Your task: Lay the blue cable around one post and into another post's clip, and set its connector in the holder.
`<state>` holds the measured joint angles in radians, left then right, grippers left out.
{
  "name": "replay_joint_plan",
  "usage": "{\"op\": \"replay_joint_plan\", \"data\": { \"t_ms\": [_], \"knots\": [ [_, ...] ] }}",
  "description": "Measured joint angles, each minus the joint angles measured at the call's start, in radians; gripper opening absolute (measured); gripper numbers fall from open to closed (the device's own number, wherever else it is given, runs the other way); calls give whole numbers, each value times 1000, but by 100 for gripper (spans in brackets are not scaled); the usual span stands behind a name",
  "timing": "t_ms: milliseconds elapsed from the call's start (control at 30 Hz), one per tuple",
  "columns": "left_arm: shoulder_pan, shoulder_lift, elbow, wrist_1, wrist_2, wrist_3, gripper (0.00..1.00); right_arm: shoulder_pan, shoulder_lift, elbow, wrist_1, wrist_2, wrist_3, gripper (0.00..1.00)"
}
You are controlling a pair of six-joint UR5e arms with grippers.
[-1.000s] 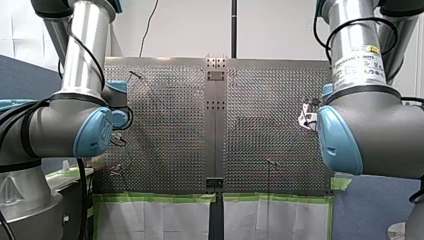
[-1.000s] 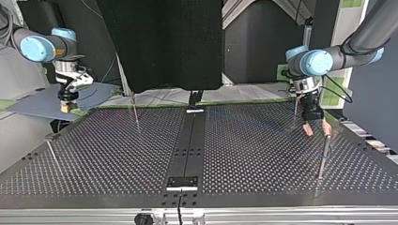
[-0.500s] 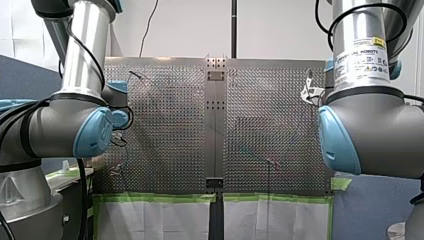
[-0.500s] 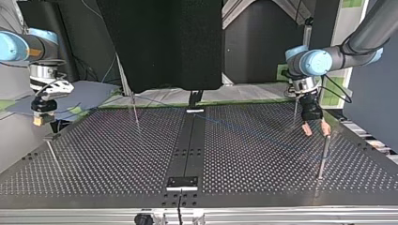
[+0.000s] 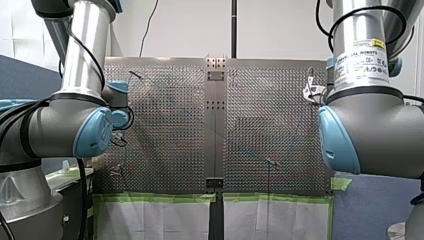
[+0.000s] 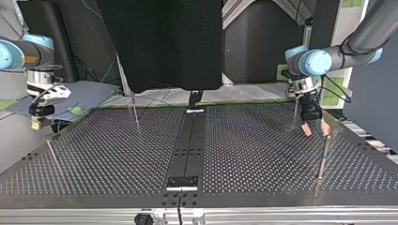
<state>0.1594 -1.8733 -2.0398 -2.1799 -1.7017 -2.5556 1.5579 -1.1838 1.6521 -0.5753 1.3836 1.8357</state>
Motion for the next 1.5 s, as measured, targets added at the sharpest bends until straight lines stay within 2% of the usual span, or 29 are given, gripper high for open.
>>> {"op": "replay_joint_plan", "data": {
  "t_ms": [133, 233, 400, 667, 867, 1200, 1500],
  "knots": [
    [-3, 0, 0, 0, -1, 0, 100, 0, 36, -29, 18, -11, -4, 0],
    [-5, 0, 0, 0, -2, 0, 100, 0, 46, -48, 41, -17, -8, 0],
    [-7, 0, 0, 0, -2, 1, 100, 0, 49, -76, 79, -29, -17, 0],
    [-11, 0, 0, 0, -4, 2, 100, 0, 49, -110, 156, -49, -45, 0],
    [-12, 0, 0, 0, -5, 2, 100, 0, 50, -117, 183, -70, -42, 0],
    [-15, 0, 0, 0, -5, 3, 100, -3, 55, -149, 213, -80, -37, 0],
    [-16, 0, -1, 0, -5, 3, 100, -4, 81, -175, 232, -83, -46, 0]
  ]
}}
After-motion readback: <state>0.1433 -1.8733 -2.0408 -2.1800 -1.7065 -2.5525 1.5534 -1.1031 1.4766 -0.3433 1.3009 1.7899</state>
